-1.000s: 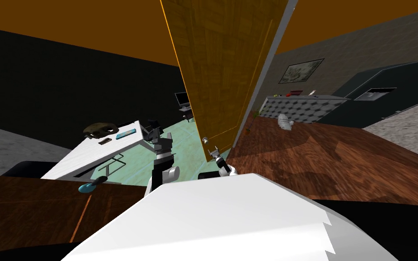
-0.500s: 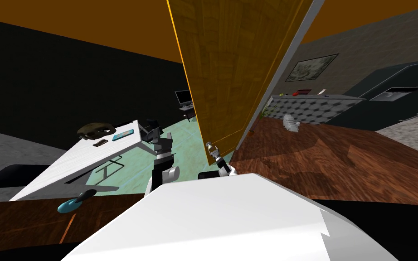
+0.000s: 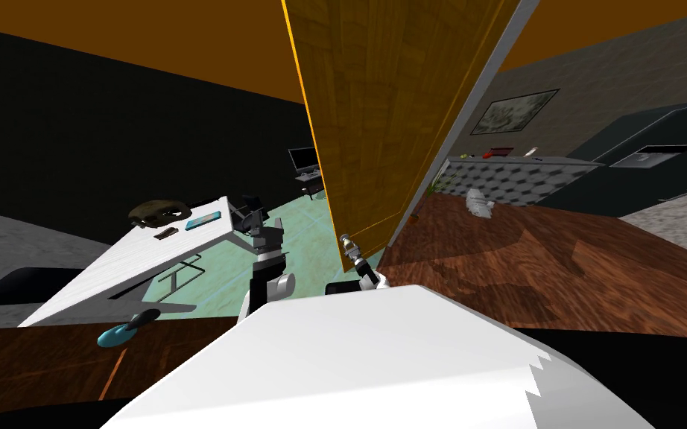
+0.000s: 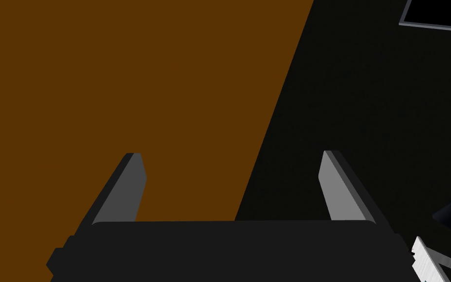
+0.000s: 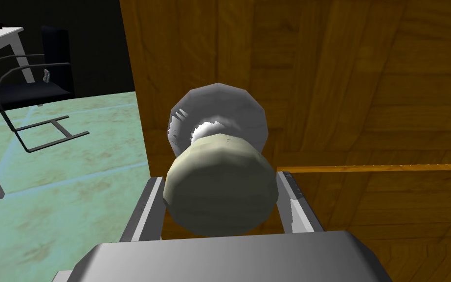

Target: Push the door open

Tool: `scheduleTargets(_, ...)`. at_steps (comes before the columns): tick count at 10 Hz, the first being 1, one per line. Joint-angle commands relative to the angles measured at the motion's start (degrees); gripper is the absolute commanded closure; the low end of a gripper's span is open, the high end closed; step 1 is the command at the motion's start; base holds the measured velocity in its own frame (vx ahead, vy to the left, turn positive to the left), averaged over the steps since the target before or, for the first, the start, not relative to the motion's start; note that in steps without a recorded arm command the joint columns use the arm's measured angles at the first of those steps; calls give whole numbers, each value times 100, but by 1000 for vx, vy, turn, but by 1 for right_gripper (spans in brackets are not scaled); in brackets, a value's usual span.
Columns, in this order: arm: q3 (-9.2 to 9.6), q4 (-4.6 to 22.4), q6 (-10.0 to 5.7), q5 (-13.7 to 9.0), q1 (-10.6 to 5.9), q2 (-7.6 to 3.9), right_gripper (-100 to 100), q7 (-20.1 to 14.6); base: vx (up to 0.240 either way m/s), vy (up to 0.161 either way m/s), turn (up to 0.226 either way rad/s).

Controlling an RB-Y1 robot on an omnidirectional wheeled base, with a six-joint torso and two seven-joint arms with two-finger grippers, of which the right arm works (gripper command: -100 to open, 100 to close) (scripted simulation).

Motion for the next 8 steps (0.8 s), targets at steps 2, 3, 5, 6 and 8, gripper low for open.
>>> scheduleTargets(2,-22,-10,-23,-10,-9,-15,100,-2,-4,-3,0)
scheduleTargets(3,-79,11,1,-36,1,-58,100,35,93,84,-16)
scheduleTargets(5,-104,13,-1,-48,-1,-72,100,46,128,75,-16)
scheduleTargets(6,-190,19,-5,-87,-7,-116,100,81,152,62,-21)
scheduleTargets(8,-336,29,-13,-154,-19,-170,100,141,202,126,-65)
